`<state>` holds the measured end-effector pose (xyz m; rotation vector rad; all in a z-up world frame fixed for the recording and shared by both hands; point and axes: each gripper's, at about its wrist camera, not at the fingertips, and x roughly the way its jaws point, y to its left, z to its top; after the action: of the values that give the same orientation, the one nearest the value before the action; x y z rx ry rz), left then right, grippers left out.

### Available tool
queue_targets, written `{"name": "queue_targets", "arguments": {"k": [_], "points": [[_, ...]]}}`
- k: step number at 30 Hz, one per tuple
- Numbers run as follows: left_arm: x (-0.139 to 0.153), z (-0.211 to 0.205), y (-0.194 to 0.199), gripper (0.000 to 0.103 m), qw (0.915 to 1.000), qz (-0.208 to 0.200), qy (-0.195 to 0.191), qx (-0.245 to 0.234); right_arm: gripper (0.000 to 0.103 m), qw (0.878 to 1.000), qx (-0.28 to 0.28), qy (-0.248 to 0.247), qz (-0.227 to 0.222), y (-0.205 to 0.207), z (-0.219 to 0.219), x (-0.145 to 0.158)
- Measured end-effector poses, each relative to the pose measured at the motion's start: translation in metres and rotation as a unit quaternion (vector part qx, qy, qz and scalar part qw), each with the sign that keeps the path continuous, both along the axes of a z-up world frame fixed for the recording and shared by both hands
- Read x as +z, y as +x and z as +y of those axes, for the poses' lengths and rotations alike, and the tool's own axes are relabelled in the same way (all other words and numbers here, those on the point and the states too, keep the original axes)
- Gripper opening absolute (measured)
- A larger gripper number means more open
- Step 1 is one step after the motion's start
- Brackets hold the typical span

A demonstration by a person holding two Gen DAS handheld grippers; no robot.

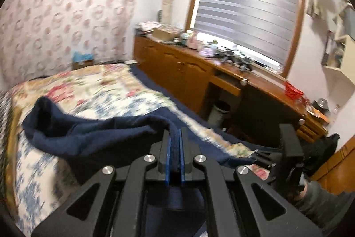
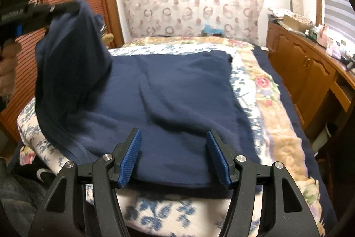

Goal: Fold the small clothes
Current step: 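Grasp the shirt edge with the left tool and pull it up, then release the shirt edge with the left tool and hold both tools open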

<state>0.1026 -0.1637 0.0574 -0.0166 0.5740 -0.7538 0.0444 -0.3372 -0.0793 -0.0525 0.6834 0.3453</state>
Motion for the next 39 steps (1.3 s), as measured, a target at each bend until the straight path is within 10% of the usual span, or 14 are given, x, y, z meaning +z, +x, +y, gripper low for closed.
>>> {"name": "queue_targets", "arguments": {"k": [9,14,29,39], "points": [[0.002,-0.065,0.016,0.004,0.9983,0.024,0.037,-0.039,0.062,0.999,-0.036,0.005,-0.013,-0.012,-0.034,0.015],[-0.014,-0.063,0.017,0.021,0.9969,0.037,0.058,-0.039,0.062,0.999,-0.043,0.005,-0.009,-0.012,-0.039,0.012],[-0.071,0.012,0.010,0.056,0.9932,0.057,0.100,0.022,0.062,0.999,-0.032,0.000,-0.022,-0.001,-0.023,0.027],[-0.116,0.076,0.004,0.056,0.9849,0.095,0.113,0.090,0.062,1.000,0.021,-0.010,-0.021,0.028,0.027,0.034]]}}
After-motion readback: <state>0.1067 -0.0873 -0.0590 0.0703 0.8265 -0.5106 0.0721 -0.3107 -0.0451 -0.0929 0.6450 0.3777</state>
